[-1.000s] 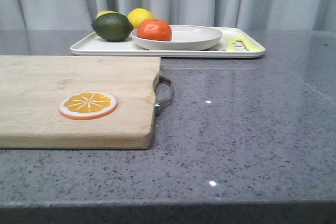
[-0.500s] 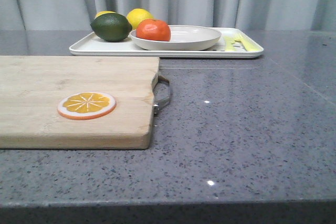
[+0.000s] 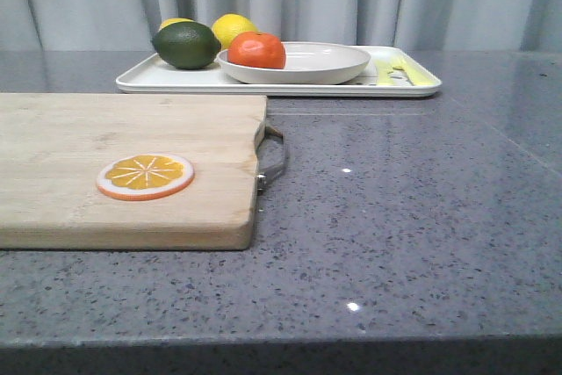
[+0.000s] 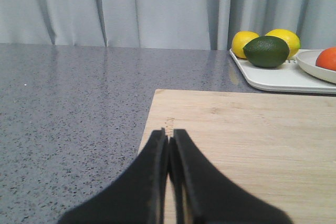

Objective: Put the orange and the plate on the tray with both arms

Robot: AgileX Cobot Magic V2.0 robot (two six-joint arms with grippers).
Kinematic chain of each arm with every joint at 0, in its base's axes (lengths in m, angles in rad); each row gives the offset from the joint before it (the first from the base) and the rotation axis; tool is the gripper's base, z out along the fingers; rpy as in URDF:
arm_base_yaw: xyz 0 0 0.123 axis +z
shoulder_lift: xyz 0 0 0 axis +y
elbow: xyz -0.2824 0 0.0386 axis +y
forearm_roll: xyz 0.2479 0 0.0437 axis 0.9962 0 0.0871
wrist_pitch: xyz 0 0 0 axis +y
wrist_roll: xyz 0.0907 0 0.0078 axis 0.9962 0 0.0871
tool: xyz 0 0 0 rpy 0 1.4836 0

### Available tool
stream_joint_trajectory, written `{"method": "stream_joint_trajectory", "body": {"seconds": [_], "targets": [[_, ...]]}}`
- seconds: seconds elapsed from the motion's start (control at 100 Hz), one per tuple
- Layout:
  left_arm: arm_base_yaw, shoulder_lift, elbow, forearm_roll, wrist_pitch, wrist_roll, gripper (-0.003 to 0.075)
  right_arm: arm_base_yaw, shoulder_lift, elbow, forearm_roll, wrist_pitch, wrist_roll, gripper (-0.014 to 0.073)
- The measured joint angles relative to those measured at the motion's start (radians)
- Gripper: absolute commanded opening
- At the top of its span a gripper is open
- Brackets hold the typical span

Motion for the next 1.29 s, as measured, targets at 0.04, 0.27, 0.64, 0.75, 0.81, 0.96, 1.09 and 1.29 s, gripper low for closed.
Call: {"method": "stream_joint_trajectory", "body": {"seconds": [0.04, 0.27, 0.64, 0.75, 0.81, 0.96, 1.09, 1.29], "targets": [[0.000, 0.000, 0.000, 0.000, 0.000, 0.000, -0.0020, -0.003, -0.009, 0.017, -0.004, -0.017, 0.006, -0.0067], [0.000, 0.000, 0.000, 0.000, 0.000, 0.000, -0.0020, -0.014, -0.102, 0.128, -0.015, -0.052, 0.016, -0.0067], [0.000, 0.000, 0.000, 0.000, 0.000, 0.000, -0.0020, -0.014, -0.158, 0.212, 0.033, 0.000, -0.004, -0.0067], [0.000, 0.000, 0.000, 0.000, 0.000, 0.000, -0.0020, -0.014, -0.158, 0.214, 0.063, 0.019, -0.055, -0.0067], [0.000, 0.000, 0.000, 0.000, 0.000, 0.000, -0.0020, -0.014, -0.158, 0.214, 0.067, 0.025, -0.067, -0.0067], [0.000, 0.000, 0.000, 0.000, 0.000, 0.000, -0.0020, -0.014, -0.158, 0.214, 0.074, 0.027, -0.074, -0.0067], [0.000, 0.000, 0.000, 0.000, 0.000, 0.000, -0.0020, -0.014, -0.158, 0.214, 0.074, 0.029, -0.076, -0.0067], [0.000, 0.000, 0.000, 0.000, 0.000, 0.000, -0.0020, -0.014, -0.158, 0.214, 0.074, 0.031, -0.076, -0.0067]]}}
